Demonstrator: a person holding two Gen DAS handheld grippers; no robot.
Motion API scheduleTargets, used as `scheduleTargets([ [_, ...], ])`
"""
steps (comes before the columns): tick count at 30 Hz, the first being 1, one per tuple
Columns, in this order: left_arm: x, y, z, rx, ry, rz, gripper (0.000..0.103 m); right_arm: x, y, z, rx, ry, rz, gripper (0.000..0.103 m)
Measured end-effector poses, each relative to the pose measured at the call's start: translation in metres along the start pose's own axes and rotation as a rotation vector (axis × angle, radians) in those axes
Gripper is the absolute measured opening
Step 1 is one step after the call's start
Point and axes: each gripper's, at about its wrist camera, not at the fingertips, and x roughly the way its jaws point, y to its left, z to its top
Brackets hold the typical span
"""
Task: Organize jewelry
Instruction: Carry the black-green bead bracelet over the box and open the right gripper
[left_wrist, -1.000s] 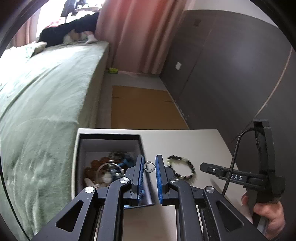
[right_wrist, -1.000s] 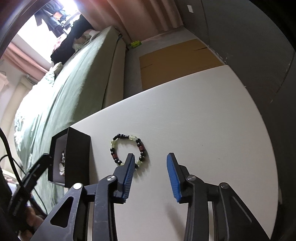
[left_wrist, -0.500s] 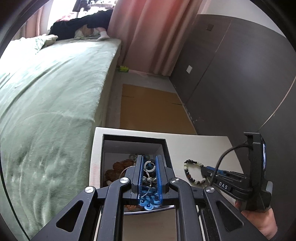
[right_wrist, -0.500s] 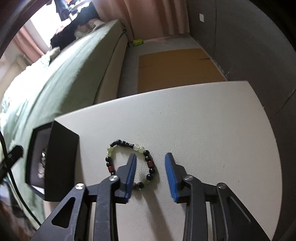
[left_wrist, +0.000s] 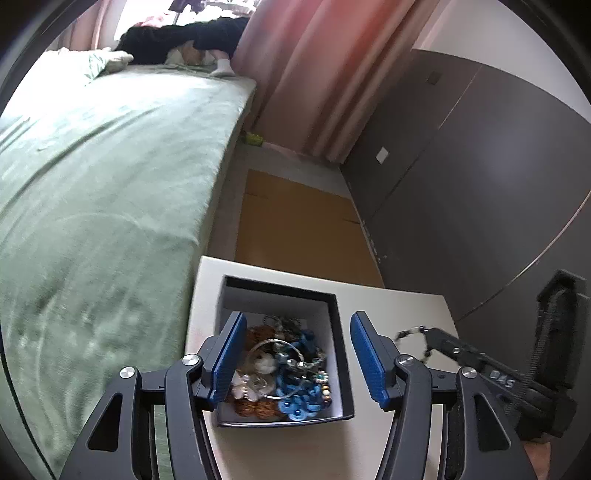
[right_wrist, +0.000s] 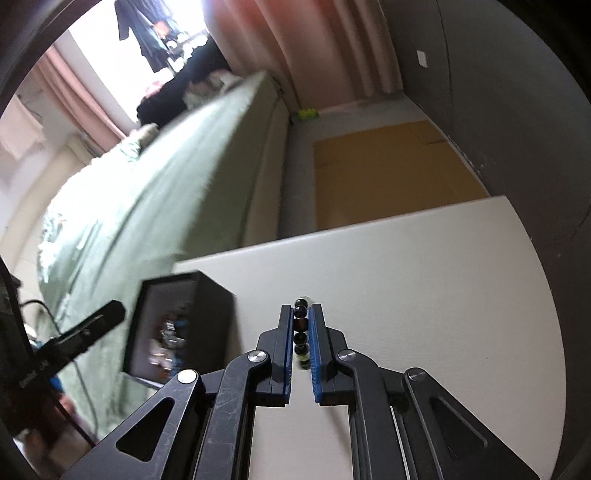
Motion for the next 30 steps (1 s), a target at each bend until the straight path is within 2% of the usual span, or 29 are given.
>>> scheduleTargets([
  [15, -0.022, 0.041, 0.012, -0.075, -0.042, 0.045, 0.060, -0.025, 0.062, 0.001, -0.065, -0.114, 0.158, 0.009],
  [25, -0.034, 0.056, 0.016, -0.107, -0.065, 0.048, 0.060, -0.002, 0.098, -0.001, -0.102, -0.083, 0.244, 0.009],
  [28, -0.036, 0.060, 0.017, -0.121, -0.071, 0.049, 0.060, 0.007, 0.107, 0.000, -0.095, -0.085, 0.308, 0.009],
  [30, -0.034, 0.062, 0.017, -0.122, -0.068, 0.053, 0.060, 0.015, 0.106, 0.001, -0.077, -0.069, 0.275, 0.010],
])
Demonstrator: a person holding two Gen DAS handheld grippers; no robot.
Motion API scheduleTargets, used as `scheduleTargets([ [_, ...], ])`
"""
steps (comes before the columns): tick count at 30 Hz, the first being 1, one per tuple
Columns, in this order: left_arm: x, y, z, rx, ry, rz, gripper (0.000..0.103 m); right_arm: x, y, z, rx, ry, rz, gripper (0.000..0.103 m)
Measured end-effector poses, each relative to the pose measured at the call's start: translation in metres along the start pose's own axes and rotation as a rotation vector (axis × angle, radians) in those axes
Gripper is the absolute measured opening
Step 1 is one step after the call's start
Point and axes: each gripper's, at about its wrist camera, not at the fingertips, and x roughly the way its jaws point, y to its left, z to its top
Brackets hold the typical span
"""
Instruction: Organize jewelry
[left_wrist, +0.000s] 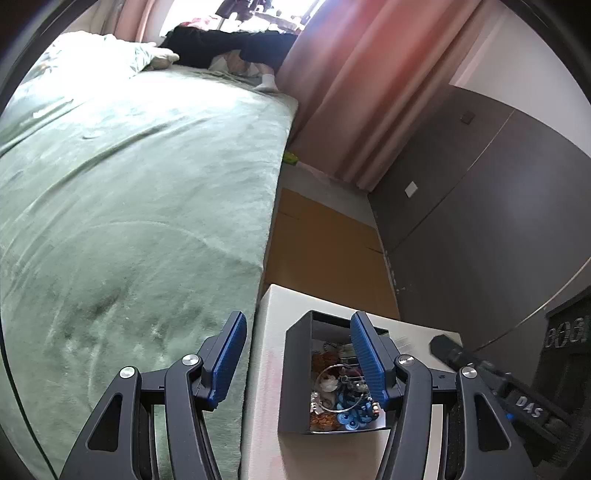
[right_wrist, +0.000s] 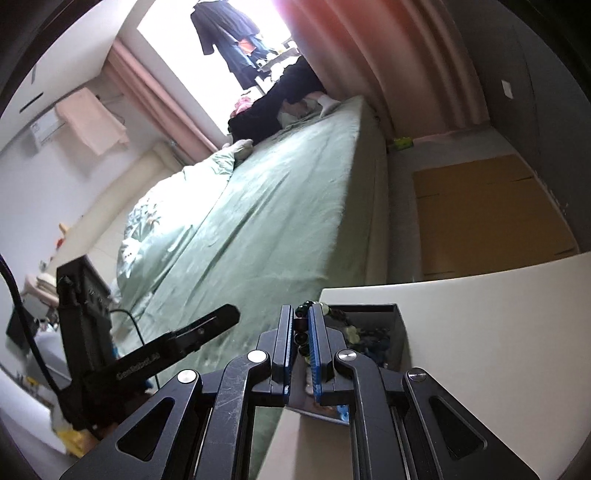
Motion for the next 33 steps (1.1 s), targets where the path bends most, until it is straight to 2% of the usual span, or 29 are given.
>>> scheduleTargets([
  [2, 0.001, -0.001, 0.000, 0.006, 0.005, 0.002, 0.060, 0.007, -0.009, -0.001, 0.024, 0.035, -0.046, 0.021],
  [3, 0.002, -0.002, 0.000, 0.010, 0.007, 0.004, 0.060, 0.007, -0.015, -0.001, 0.039, 0.036, -0.064, 0.031],
  [4, 0.002, -0.003, 0.000, 0.013, 0.008, 0.004, 0.060, 0.004, -0.021, -0.002, 0.055, 0.030, -0.082, 0.036],
  [6, 0.002, -0.005, -0.001, 0.017, 0.009, 0.002, 0.060, -0.001, -0.027, -0.001, 0.069, 0.024, -0.094, 0.037],
  [8, 0.002, -0.008, -0.002, 0.024, 0.010, 0.002, 0.060, -0.007, -0.031, -0.001, 0.077, 0.026, -0.101, 0.042],
  [10, 0.002, -0.011, -0.004, 0.036, 0.012, 0.005, 0.060, -0.013, -0.035, -0.001, 0.082, 0.018, -0.117, 0.061],
  [15, -0.003, -0.022, -0.011, 0.075, 0.022, 0.018, 0.060, -0.025, -0.039, -0.003, 0.085, 0.032, -0.130, 0.064],
  [18, -0.008, -0.029, -0.016, 0.111, 0.019, 0.041, 0.064, -0.033, -0.042, -0.006, 0.084, 0.041, -0.156, 0.065],
  [23, -0.018, -0.041, -0.024, 0.152, 0.005, 0.040, 0.080, -0.050, -0.048, -0.013, 0.069, 0.059, -0.202, 0.067],
  [25, -0.024, -0.049, -0.028, 0.178, 0.000, 0.038, 0.083, -0.060, -0.050, -0.016, 0.063, 0.059, -0.225, 0.077],
  [29, -0.030, -0.067, -0.036, 0.236, 0.005, 0.050, 0.092, -0.083, -0.056, -0.019, 0.071, 0.045, -0.250, 0.082],
  [31, -0.035, -0.075, -0.042, 0.257, 0.004, 0.047, 0.094, -0.092, -0.059, -0.020, 0.081, 0.033, -0.258, 0.095],
  [33, -0.038, -0.082, -0.046, 0.274, 0.009, 0.041, 0.095, -0.102, -0.061, -0.022, 0.086, 0.021, -0.265, 0.098],
])
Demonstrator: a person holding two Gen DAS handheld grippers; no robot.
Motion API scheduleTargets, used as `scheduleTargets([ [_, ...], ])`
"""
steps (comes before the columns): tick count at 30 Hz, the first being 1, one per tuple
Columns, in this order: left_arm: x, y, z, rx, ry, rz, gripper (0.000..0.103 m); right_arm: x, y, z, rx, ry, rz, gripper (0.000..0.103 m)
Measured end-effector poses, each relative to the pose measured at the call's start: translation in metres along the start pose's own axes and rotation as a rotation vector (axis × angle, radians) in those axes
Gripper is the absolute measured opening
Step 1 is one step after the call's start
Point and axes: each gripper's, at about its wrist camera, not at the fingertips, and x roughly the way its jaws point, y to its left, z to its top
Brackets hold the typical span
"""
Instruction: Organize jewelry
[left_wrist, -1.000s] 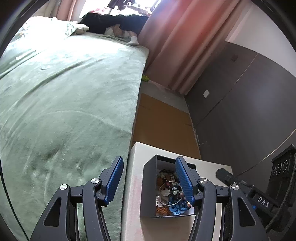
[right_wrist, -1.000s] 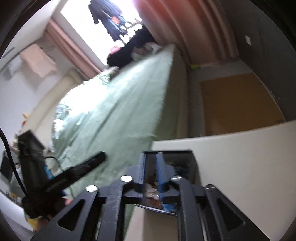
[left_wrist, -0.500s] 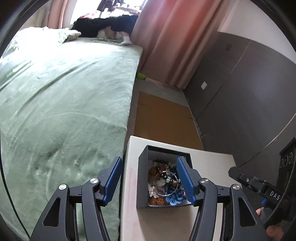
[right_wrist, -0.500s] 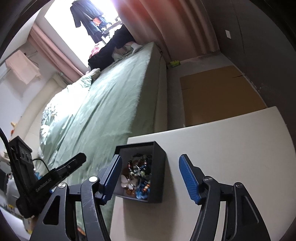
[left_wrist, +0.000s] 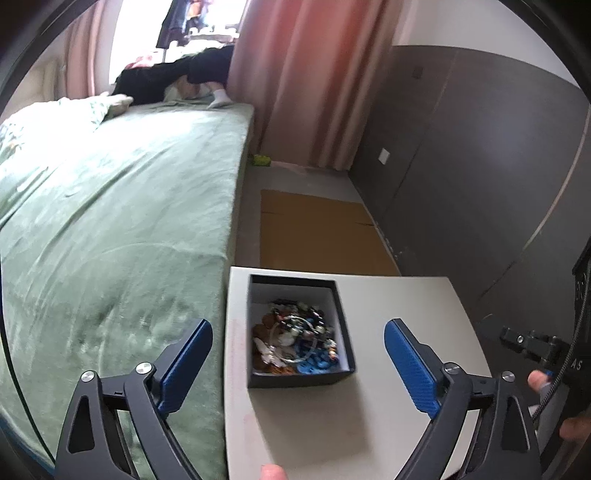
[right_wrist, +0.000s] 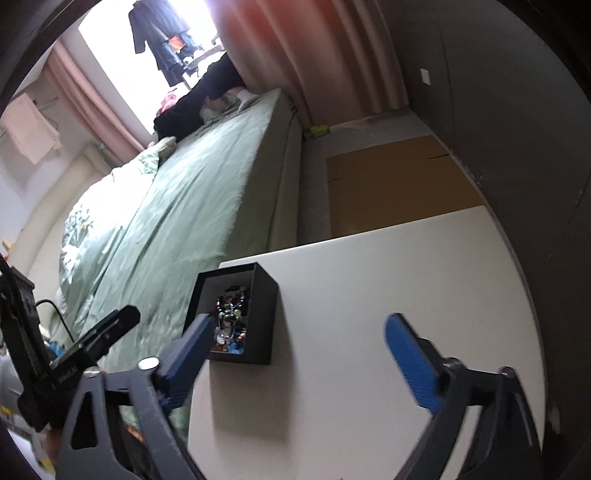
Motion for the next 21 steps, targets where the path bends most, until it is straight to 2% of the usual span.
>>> scheduleTargets([
  [4, -0.008, -0.013, -0.007, 0.039, -0.010, 0.010, 0.102, -0.015, -0.007, -0.006, 0.000, -0.014, -0.026, 0.103],
  [9, -0.021, -0.025, -0.016, 0.064, -0.032, -0.001, 0.103, -0.032, -0.018, -0.014, 0.011, -0.048, -0.044, 0.103],
  [17, -0.049, -0.049, -0.027, 0.139, -0.072, 0.035, 0.103, -0.065, -0.026, -0.026, -0.017, -0.098, -0.075, 0.103],
  [21, -0.065, -0.062, -0.032, 0.178, -0.092, 0.012, 0.103, -0.084, -0.028, -0.029, -0.022, -0.121, -0.076, 0.103],
])
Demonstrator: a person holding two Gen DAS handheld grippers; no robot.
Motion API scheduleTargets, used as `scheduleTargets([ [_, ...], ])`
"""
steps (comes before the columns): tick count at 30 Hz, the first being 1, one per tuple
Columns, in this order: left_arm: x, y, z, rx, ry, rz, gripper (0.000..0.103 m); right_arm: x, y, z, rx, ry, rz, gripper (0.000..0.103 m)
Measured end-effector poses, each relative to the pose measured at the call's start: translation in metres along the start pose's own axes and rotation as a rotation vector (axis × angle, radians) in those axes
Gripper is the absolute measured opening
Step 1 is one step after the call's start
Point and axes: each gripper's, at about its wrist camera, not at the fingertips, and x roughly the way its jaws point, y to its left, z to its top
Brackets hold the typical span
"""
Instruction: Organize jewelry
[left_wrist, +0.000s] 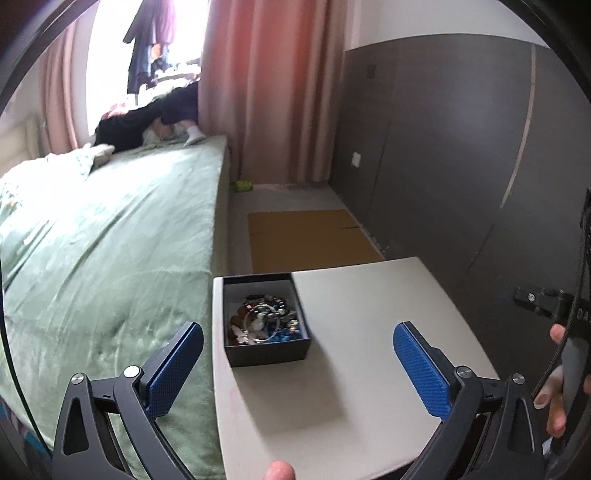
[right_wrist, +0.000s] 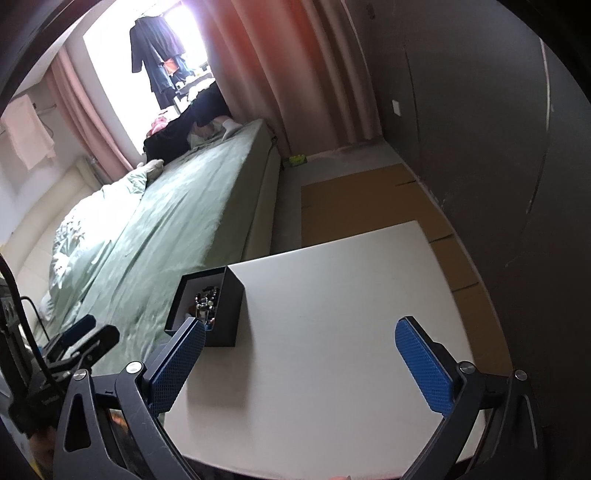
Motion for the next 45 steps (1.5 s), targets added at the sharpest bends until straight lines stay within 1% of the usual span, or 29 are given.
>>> scheduleTargets([
  [4, -0.018, -0.008, 0.000, -0.002, -0.041, 0.001, 0.103, -0.018, 0.002, 0.002, -0.013, -0.032, -0.013, 0.103],
  [7, -0.031, -0.012, 0.000, -0.002, -0.072, 0.001, 0.103, -0.030, 0.003, 0.000, -0.012, -0.056, 0.008, 0.103],
  [12, -0.047, -0.010, -0.003, -0.009, -0.099, 0.017, 0.103, -0.038, 0.010, -0.006, -0.054, -0.065, -0.029, 0.103],
  [15, -0.054, -0.006, -0.004, -0.018, -0.109, 0.020, 0.103, -0.044, 0.011, -0.008, -0.048, -0.056, -0.010, 0.103],
  [19, -0.059, -0.002, -0.007, -0.023, -0.114, 0.026, 0.103, -0.054, 0.015, -0.014, -0.074, -0.068, -0.039, 0.103],
  [23, -0.061, 0.000, -0.010, -0.025, -0.116, 0.028, 0.103, -0.060, 0.021, -0.017, -0.092, -0.066, -0.040, 0.103],
  [29, -0.059, 0.000, -0.010, -0.020, -0.106, 0.032, 0.103, -0.061, 0.027, -0.020, -0.099, -0.060, -0.045, 0.103],
  [45, -0.057, 0.004, -0.009, -0.030, -0.104, 0.033, 0.103, -0.057, 0.027, -0.019, -0.097, -0.057, -0.047, 0.103],
])
